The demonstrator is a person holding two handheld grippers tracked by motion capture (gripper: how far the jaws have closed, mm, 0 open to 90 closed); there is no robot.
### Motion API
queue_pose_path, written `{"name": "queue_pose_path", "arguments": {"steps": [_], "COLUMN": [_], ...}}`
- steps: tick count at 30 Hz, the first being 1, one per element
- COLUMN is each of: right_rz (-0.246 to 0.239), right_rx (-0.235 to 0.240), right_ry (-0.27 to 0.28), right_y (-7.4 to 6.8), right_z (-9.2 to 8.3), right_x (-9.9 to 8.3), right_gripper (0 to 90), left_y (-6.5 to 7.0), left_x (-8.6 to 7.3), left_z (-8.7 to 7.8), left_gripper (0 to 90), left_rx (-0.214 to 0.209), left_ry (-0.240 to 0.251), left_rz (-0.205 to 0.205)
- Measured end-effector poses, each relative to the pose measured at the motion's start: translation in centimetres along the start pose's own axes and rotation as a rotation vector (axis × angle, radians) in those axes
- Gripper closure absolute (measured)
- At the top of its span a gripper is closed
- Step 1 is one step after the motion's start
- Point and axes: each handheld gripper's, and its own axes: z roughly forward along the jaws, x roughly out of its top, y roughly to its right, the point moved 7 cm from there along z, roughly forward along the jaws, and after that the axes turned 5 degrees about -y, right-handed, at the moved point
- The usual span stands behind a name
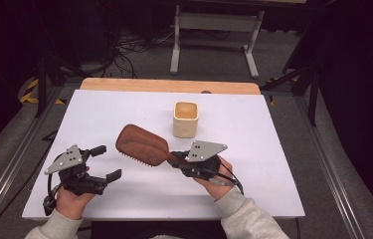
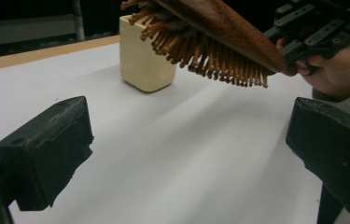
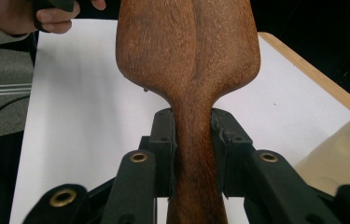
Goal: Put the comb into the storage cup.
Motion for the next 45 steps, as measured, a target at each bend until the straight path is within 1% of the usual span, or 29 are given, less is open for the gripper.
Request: {"name": "queue_pose_path", "arguments": {"steps": [2, 6, 8, 9, 12, 14, 17, 22, 24, 25, 26, 27, 29, 30, 32, 34, 36, 40, 41, 45], "right_rz": [0.005, 0.020, 0.022, 0.028, 0.036, 0.041, 0.033, 0.028, 0.023, 0.021, 0.019, 0.021, 0.016, 0.017, 0.014, 0.011, 0.010, 0.001, -0.002, -0.009], "right_rx": [-0.008, -0.022, -0.031, -0.028, -0.034, -0.042, -0.051, -0.046, -0.048, -0.047, -0.052, -0.047, -0.053, -0.047, -0.055, -0.053, -0.053, -0.058, -0.059, -0.068], "right_ry": [0.010, 0.025, 0.032, 0.034, 0.045, 0.056, 0.052, 0.055, 0.055, 0.055, 0.056, 0.058, 0.056, 0.057, 0.061, 0.060, 0.062, 0.065, 0.065, 0.056], "right_y": [0.1, 0.3, 0.3, 0.3, 0.3, 0.2, 0.2, 0.0, -0.2, -0.2, -0.3, -0.3, -0.3, -0.4, -0.4, -0.4, -0.4, -0.5, -0.5, -0.5], "right_z": [-0.1, -0.4, -0.5, -0.5, -0.7, -0.8, -0.8, -0.7, -0.5, -0.5, -0.5, -0.4, -0.4, -0.3, -0.3, -0.3, -0.3, -0.1, -0.1, 0.1], "right_x": [-0.2, -0.6, -0.8, -0.9, -1.2, -1.4, -1.6, -1.6, -1.6, -1.6, -1.6, -1.7, -1.7, -1.7, -1.7, -1.7, -1.7, -1.9, -1.9, -2.0], "right_gripper": [71.8, 71.7, 71.7, 71.7, 71.7, 71.7, 71.7, 71.7, 71.7, 71.7, 71.7, 71.7, 71.7, 71.7, 71.7, 71.7, 71.6, 71.6, 71.6, 71.6], "left_y": [0.2, 0.7, 0.9, 1.1, 1.3, 1.5, 1.7, 2.1, 2.2, 2.2, 2.2, 2.2, 2.3, 2.3, 2.4, 2.4, 2.5, 2.4, 2.4, 2.4], "left_x": [0.4, 1.1, 1.4, 1.6, 1.8, 1.9, 2.0, 2.5, 2.6, 2.7, 2.7, 2.8, 2.9, 3.0, 3.0, 3.0, 3.1, 3.2, 3.2, 3.5], "left_z": [0.5, 1.5, 2.0, 2.3, 3.0, 3.4, 4.0, 5.0, 5.3, 5.5, 5.8, 5.9, 6.1, 6.2, 6.4, 6.6, 6.6, 6.4, 6.3, 6.1], "left_gripper": [1.0, 0.9, 0.9, 0.9, 0.9, 1.0, 0.9, 1.0, 1.0, 1.2, 1.4, 1.7, 2.5, 2.7, 3.5, 3.8, 5.0, 9.1, 10.4, 15.8], "left_rx": [-0.010, -0.022, -0.025, -0.028, -0.038, -0.044, -0.050, -0.069, -0.074, -0.072, -0.070, -0.069, -0.072, -0.076, -0.086, -0.079, -0.083, -0.088, -0.093, -0.092], "left_ry": [0.000, 0.001, -0.004, -0.009, -0.019, -0.025, -0.033, -0.034, -0.042, -0.047, -0.053, -0.054, -0.056, -0.056, -0.058, -0.063, -0.061, -0.054, -0.050, -0.042], "left_rz": [-0.012, -0.016, 0.000, -0.003, 0.010, 0.011, 0.016, -0.008, -0.012, -0.007, -0.011, -0.011, -0.017, -0.020, -0.026, -0.027, -0.027, -0.050, -0.052, -0.061]}}
